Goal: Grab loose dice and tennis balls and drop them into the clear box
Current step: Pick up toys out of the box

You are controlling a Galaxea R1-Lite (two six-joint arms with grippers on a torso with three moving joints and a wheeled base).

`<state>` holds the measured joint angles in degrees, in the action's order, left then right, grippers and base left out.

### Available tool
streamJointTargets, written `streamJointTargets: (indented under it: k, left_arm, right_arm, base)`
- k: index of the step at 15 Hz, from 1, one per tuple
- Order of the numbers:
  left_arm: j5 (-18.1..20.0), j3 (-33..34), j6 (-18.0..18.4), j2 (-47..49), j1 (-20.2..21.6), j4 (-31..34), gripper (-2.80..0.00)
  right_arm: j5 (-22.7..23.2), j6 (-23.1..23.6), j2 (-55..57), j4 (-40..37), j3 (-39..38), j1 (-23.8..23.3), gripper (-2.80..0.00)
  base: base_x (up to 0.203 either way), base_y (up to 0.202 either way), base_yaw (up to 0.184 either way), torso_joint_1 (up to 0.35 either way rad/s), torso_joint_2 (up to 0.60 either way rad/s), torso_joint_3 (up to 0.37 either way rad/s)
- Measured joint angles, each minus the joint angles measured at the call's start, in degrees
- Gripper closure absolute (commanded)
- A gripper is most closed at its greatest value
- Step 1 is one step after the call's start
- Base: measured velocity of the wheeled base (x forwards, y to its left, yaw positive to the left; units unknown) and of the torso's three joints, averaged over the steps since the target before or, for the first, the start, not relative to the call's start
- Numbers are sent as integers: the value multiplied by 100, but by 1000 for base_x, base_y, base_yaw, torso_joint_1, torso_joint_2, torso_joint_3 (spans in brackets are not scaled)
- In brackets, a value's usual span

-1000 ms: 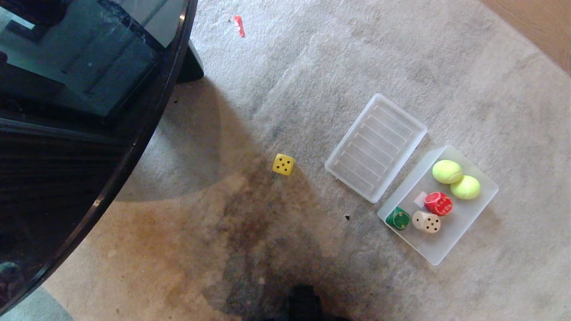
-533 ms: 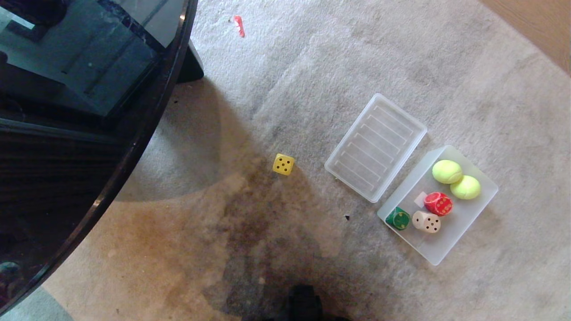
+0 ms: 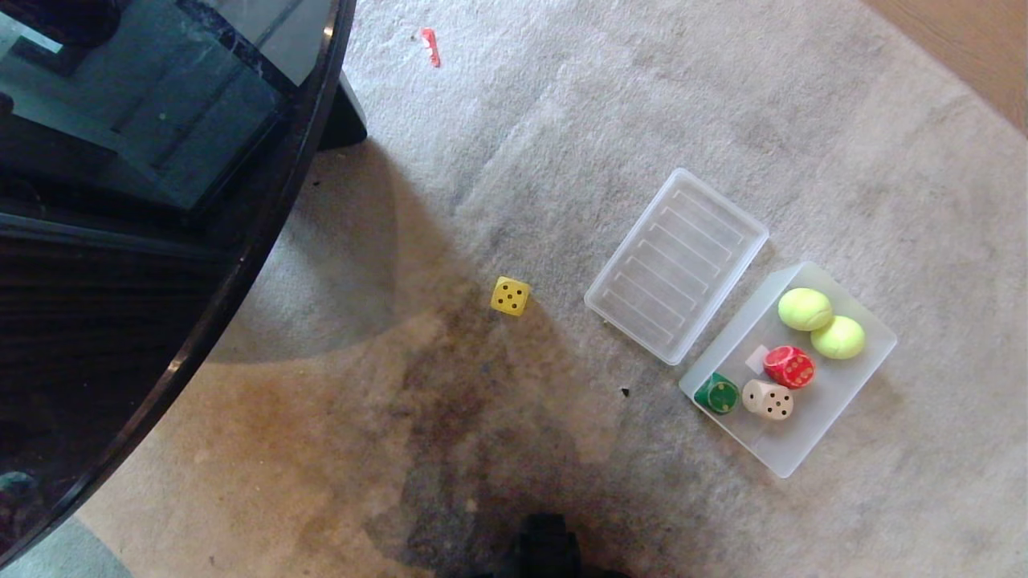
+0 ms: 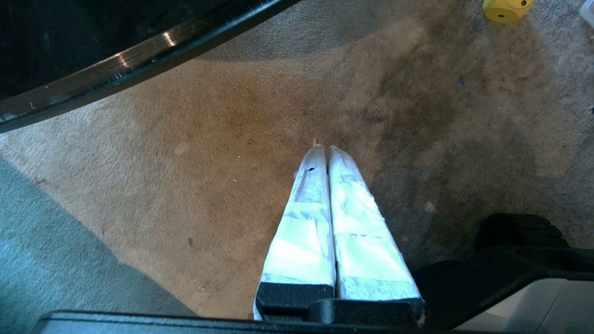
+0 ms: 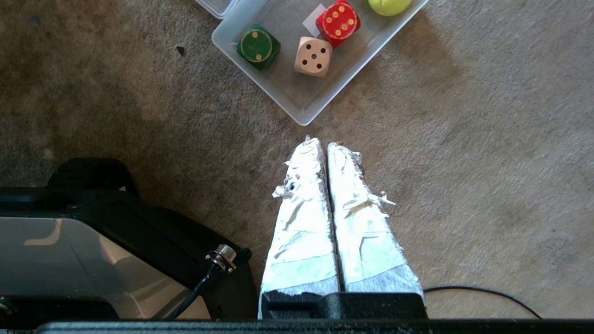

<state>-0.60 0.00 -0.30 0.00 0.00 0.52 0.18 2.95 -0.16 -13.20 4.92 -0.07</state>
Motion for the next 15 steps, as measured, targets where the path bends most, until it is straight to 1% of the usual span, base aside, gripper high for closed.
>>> streamJointTargets:
  k: [2, 4, 9, 11, 15]
  left_arm:
    - [0, 0, 0, 0, -2, 0, 0]
    - [2, 0, 0, 0, 0, -7, 0]
    - [-1, 0, -2, 0, -2, 0, 0]
    - [0, 0, -2, 0, 0, 4, 0]
    - [2, 0, 0, 0, 0, -4, 0]
  right_arm:
    - [26, 0, -2, 0, 2, -4, 0]
    - [31, 0, -2, 0, 0, 7, 0]
    - [23, -9, 0, 11, -9, -2, 0]
    - [19, -17, 0, 12, -9, -2, 0]
    - [33, -1, 0, 17, -11, 2, 0]
  base:
    - [0, 0, 0, 0, 0, 0]
    - [4, -5, 92, 2, 3, 1]
    - [2, -10, 191, 0, 7, 6]
    - [3, -6, 118, 3, 2, 1]
    - [0, 0, 0, 0, 0, 0]
